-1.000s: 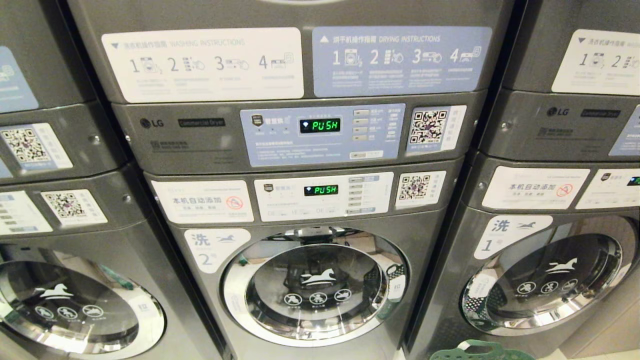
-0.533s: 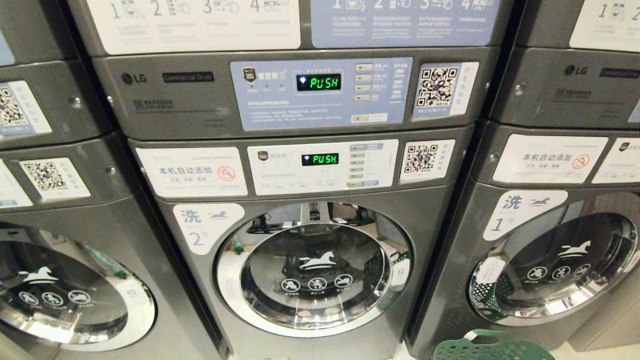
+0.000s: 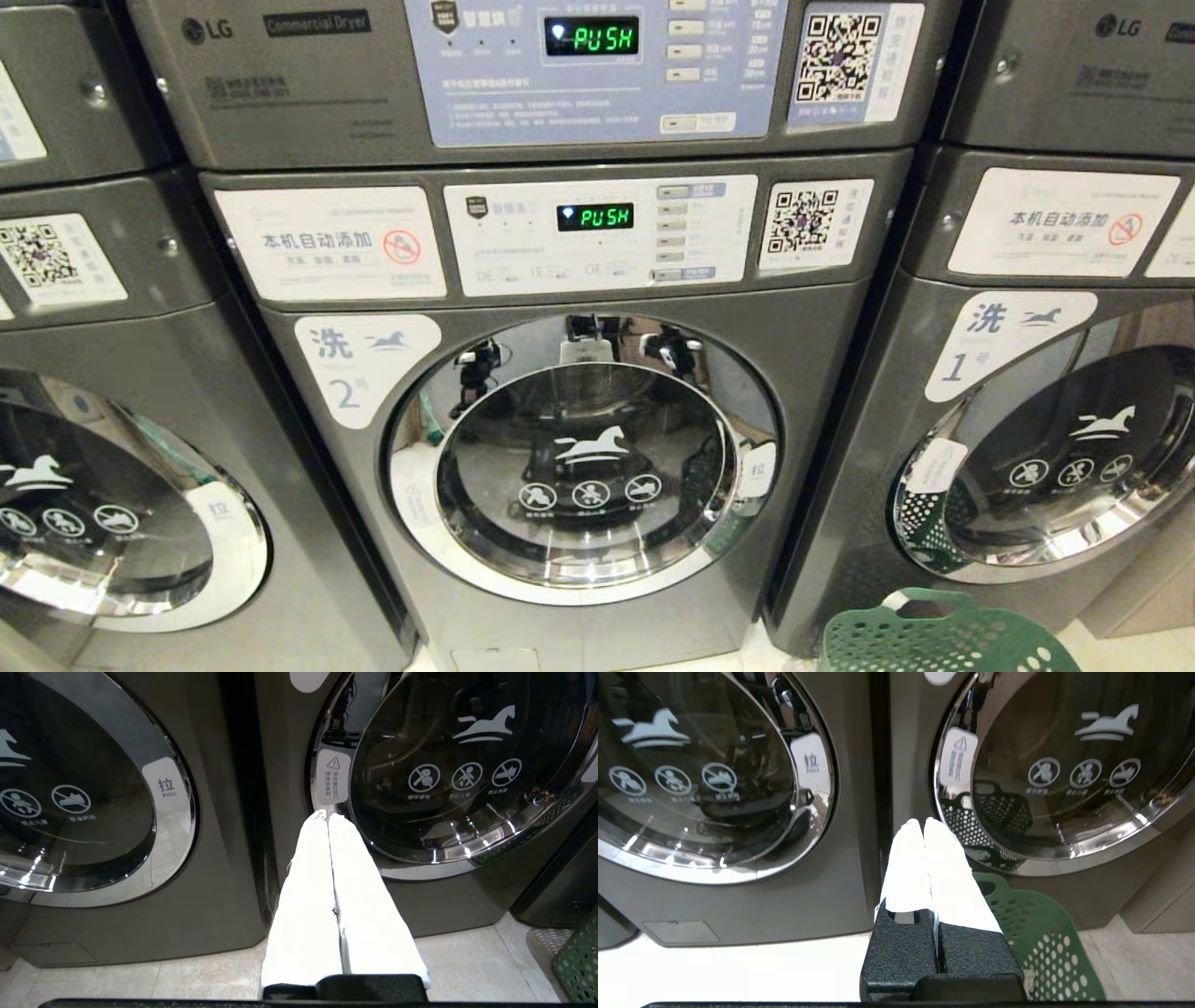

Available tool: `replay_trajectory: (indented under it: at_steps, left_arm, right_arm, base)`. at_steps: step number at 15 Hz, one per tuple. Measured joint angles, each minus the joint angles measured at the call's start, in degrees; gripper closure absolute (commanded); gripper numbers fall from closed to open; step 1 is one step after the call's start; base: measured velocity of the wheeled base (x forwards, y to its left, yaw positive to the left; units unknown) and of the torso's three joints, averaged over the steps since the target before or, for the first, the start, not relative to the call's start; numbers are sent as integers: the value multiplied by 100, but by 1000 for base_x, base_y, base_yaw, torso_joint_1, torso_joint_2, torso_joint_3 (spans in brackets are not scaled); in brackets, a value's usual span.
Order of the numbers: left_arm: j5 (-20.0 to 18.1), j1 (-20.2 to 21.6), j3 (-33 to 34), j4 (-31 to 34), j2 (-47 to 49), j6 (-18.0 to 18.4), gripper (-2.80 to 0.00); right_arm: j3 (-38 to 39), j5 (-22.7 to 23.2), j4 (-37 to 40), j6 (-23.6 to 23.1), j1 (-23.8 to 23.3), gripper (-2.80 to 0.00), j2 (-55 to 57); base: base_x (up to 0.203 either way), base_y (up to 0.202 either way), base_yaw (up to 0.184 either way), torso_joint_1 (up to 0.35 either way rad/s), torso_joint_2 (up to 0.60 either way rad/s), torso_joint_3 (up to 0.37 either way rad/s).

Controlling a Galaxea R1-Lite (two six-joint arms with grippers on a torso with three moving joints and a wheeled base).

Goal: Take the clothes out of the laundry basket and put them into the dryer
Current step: Take the clothes out of the basket

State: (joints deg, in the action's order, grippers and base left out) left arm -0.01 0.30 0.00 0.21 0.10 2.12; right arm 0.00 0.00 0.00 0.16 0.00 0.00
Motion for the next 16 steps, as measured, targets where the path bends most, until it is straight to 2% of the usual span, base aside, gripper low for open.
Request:
replay_trajectory:
  at_steps: [5,16]
  left_arm:
    - [6,2,0,-2,0,-76,0]
    - [8,2,0,-2,0,-91,0]
  right_arm:
    - [0,0,0,0,0,0,0]
    - [0,0,0,2,0,0,0]
  base:
    - [0,0,0,-37,118,44]
    - [0,0,0,1,6,-186]
